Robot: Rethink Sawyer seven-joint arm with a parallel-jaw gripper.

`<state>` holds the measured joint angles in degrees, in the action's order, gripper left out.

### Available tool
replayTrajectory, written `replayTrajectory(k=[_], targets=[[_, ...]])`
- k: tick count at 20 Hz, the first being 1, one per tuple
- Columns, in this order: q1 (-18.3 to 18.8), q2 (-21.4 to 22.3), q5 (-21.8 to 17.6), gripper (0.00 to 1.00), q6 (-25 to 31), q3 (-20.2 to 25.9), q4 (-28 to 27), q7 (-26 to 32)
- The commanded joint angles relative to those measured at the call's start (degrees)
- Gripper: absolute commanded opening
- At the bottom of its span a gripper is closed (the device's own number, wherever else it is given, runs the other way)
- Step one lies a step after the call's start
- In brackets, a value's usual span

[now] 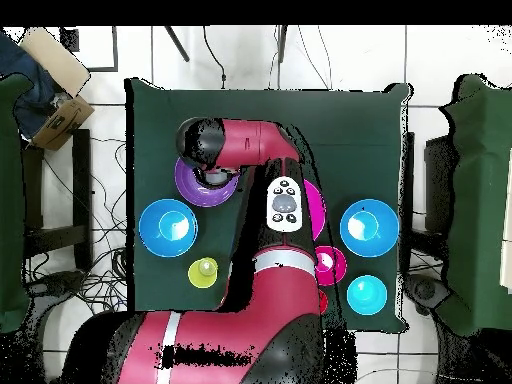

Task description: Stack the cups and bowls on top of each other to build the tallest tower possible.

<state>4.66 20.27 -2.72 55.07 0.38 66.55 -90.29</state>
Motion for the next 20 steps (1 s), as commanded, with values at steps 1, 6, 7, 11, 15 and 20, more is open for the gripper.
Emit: replayTrajectory(k=[1, 6, 7, 11, 15, 20], targets=[[0.96, -0.27, -2.50, 1.00, 5.30, 2.57, -0.32, 0.16], [1.14, -0.17, -2.61, 1.00, 5.80, 2.59, -0.48, 0.58], [1.15, -0.26, -2.64, 1.00, 6.05, 2.61, -0.73, 0.65], [1.46, -0.10, -2.63, 1.00, 6.43, 2.73, -0.86, 0.88], [2.48, 2.56, -2.02, 1.00, 9.15, 3.28, 0.79, 2.61], [2.14, 3.54, -1.92, 1.00, 14.99, 3.22, -2.04, 2.44]])
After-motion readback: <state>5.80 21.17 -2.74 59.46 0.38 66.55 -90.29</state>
